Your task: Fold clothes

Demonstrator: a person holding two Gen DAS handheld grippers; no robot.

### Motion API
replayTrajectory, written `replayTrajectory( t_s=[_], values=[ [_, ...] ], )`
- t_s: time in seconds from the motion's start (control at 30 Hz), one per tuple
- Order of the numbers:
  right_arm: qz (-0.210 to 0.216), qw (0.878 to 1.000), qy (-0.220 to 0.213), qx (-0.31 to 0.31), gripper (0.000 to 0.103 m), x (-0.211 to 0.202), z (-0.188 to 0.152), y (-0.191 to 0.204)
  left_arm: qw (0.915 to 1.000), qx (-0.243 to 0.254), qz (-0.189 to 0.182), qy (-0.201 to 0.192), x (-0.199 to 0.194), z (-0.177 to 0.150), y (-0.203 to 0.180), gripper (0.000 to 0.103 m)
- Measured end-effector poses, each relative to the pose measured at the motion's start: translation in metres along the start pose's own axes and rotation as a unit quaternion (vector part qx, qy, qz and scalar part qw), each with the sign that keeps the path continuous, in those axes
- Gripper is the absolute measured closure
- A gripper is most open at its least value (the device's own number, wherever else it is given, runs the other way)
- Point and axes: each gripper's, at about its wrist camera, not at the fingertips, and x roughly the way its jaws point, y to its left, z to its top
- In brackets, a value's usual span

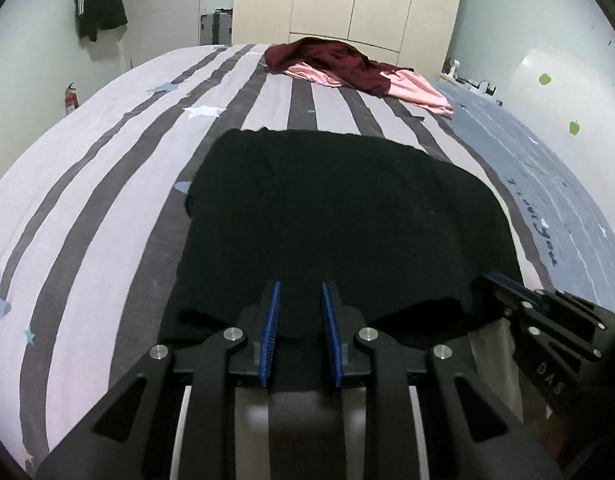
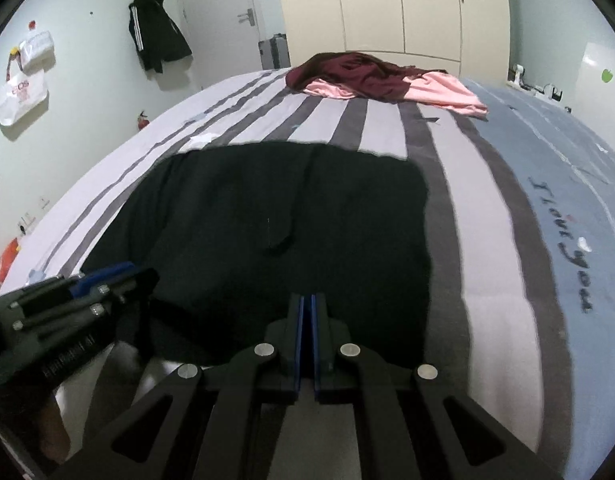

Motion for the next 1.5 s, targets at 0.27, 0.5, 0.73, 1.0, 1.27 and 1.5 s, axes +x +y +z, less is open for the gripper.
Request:
replayTrajectory(
  t_s=[0.27,0.5,0.73,1.0,1.27,1.5],
  values=[
    [-0.023,0.999,0.027,0.022,0.099,-0.014,-0.013,-0.017,0.9998,0.021,0.001,-0.003,-0.025,0.006,0.0,0.084],
    [-0.007,0.999,-0.03,0.023,0.099,-0.021,0.032,-0.006,0.9986,0.013,0.001,-0.051,-0.026,0.049,0.005,0.084],
    [0.001,0.998,-0.06,0.009,0.099,0.025,0.079,-0.002,0.9982,0.01,0.035,-0.047,0.031,0.074,0.034,0.084],
    [0.009,1.0,-0.012,0.021,0.1,0.048,0.07,-0.034,0.9993,-0.018,0.027,-0.016,0.039,0.072,0.059,0.065],
    [0.031,0.998,0.026,0.054,0.062,0.058,0.083,-0.068,0.9964,-0.08,0.029,0.006,0.025,0.1,0.09,0.038],
    [0.065,0.992,0.064,0.082,0.055,0.082,0.098,-0.089,0.9953,-0.086,-0.003,0.046,0.064,0.132,0.08,0.028]
  ],
)
